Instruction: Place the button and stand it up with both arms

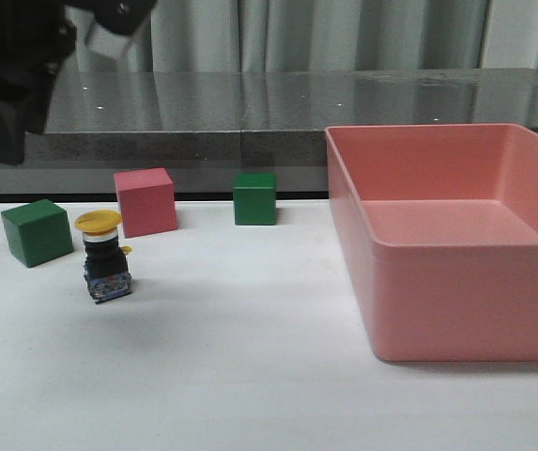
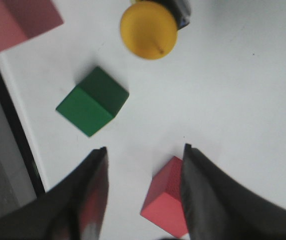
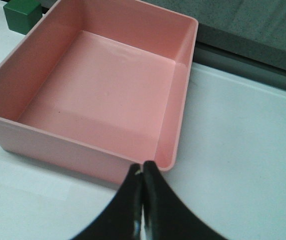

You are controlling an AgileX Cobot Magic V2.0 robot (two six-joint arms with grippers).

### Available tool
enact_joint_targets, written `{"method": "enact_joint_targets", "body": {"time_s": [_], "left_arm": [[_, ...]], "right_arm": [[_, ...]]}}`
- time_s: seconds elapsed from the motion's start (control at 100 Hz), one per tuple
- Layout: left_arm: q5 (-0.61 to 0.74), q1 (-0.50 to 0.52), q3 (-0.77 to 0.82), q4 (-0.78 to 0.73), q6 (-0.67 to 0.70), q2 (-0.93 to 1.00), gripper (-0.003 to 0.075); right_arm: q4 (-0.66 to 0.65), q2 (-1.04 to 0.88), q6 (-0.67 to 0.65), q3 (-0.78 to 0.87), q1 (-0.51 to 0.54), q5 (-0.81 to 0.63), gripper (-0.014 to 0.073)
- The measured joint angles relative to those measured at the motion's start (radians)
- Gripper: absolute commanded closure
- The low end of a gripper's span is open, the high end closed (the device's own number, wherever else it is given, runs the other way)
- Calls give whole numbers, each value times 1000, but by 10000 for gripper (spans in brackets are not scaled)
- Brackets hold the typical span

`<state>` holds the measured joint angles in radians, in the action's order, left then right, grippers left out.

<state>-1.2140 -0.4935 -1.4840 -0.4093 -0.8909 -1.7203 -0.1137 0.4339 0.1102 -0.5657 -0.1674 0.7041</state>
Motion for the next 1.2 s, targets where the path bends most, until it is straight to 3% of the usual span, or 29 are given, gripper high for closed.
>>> {"method": "enact_joint_targets", "body": {"time_s": [0.11,0.28,0.49,0.85,1.2], "left_arm": [[-6,38,0,35,151,77,741],[21,128,0,226,275,201,740],[240,187,108,409,331,414,740],[702,189,694,432,496,940,740],[774,189,1071,431,521,1393,740]], "right_arm": [[0,0,0,0,0,0,654],[0,0,0,0,0,0,654],[0,0,0,0,0,0,654],[0,0,0,0,0,0,654],[0,0,0,0,0,0,654]]}}
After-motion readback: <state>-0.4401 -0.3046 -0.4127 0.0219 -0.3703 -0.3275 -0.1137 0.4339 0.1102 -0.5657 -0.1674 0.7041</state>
